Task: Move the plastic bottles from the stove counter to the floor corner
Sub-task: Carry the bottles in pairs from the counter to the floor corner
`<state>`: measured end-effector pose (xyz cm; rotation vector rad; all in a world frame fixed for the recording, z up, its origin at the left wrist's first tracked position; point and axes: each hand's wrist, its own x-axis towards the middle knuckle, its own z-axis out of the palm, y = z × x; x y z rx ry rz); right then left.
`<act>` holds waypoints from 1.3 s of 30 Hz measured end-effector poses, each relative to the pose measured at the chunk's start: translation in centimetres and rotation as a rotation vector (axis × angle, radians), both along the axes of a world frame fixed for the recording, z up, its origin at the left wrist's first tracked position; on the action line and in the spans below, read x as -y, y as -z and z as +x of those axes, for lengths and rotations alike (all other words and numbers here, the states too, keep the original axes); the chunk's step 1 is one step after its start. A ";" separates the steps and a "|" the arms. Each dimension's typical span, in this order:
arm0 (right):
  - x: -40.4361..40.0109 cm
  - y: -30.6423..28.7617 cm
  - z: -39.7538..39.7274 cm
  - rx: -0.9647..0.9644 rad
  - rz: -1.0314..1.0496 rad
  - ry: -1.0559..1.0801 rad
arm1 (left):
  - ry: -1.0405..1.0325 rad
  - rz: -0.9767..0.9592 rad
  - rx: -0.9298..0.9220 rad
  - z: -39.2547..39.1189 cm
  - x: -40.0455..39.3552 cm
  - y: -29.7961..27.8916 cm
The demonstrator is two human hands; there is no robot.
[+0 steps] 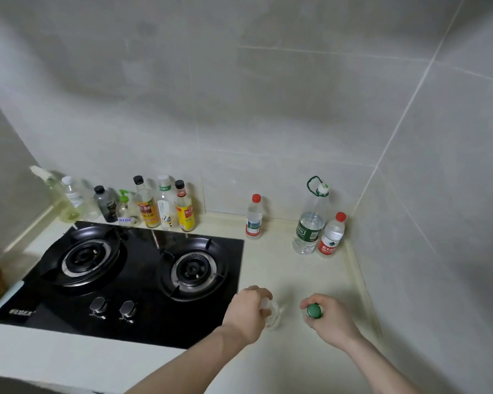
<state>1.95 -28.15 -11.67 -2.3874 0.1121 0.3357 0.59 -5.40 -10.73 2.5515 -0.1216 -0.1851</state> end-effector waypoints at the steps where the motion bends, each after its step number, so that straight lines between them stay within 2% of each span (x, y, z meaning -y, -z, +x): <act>1: -0.5 0.1 -0.4 -0.002 -0.001 -0.006 | 0.000 0.013 -0.008 -0.2 0.0 0.0; 9: -1.6 0.5 -0.2 -0.029 0.033 -0.090 | -0.124 0.023 -0.017 -1.3 0.6 0.0; 15: -0.4 -1.1 2.0 -0.034 0.033 -0.140 | -0.299 -0.103 -0.028 -3.7 1.5 0.0; 19: -1.6 -2.3 3.1 -0.118 0.097 -0.207 | -0.434 -0.150 0.010 -6.9 1.1 -0.7; 26: -10.9 -4.9 -0.6 -0.231 0.167 -0.546 | -0.708 -0.200 0.069 -16.0 -4.1 -4.1; 31: -18.7 -7.3 -5.5 -0.216 0.141 -0.837 | -0.918 -0.220 0.127 -22.9 -7.7 -6.4; 39: -31.6 -10.0 -15.0 -0.212 0.160 -1.104 | -1.190 -0.217 0.211 -34.8 -14.1 -7.4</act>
